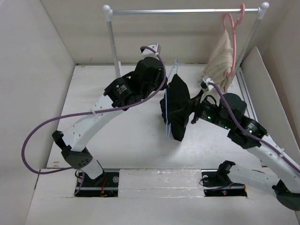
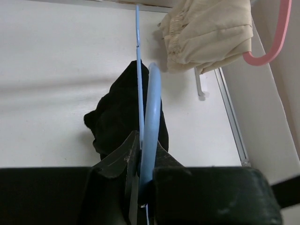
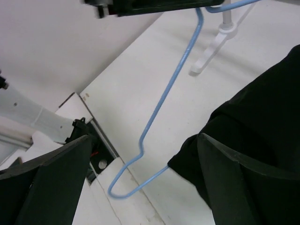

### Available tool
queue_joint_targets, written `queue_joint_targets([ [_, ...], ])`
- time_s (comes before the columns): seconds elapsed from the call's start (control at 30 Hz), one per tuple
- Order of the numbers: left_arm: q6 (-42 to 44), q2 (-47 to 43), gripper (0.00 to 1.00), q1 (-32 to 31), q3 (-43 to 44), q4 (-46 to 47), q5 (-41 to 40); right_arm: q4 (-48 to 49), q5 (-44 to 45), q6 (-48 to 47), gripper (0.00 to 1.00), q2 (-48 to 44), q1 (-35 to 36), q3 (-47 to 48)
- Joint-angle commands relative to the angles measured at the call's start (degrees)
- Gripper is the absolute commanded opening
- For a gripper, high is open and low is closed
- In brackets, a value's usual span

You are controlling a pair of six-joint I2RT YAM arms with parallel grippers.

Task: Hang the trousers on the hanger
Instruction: Place the hanger at the clothesline.

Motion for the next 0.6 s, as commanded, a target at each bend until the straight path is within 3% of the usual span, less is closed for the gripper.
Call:
queue_joint_targets([
  [0.0,1.39,0.24,0.0,-0.38,5.41,-1.16,1.91,5.17,2.81,3.02,0.97,3.48,0.43,-0.36],
  [0.1,1.92,1.03,0.0,-0.38,7.79,-1.78,2.71,10.36,0.37,4.51,0.95,5.5,0.43,-2.99],
  [0.2,2.18,1.21,0.0,-0.38,9.11,-2.13,3.32,14.58,-3.24,5.65,0.84,8.75,1.21,-4.05],
  [0.27,2.36,0.86,0.0,-0.38,9.11,-1.87,3.5,16.16,-2.72,6.36,0.47,9.72,2.0,-4.4],
  [0.3,2.27,0.86,0.0,-0.38,9.2,-1.69,3.5,16.6,-2.46,6.62,0.47,9.81,2.62,-4.58],
  [0.33,2.44,0.86,0.0,-0.38,9.11,-1.69,3.5,17.04,-2.28,7.15,0.28,9.82,2.62,-4.93],
  [0.4,2.79,0.6,0.0,-0.38,9.2,-1.17,3.32,18.97,-2.02,8.72,0.12,8.86,2.62,-6.5],
  [0.43,2.97,0.6,0.0,-0.38,9.2,-1.08,3.32,20.37,-2.02,9.43,0.0,8.41,2.62,-7.3],
  [0.57,3.32,0.69,0.02,-0.38,9.2,0.24,4.9,25.4,-2.63,12.51,0.0,7.27,2.1,-7.66],
])
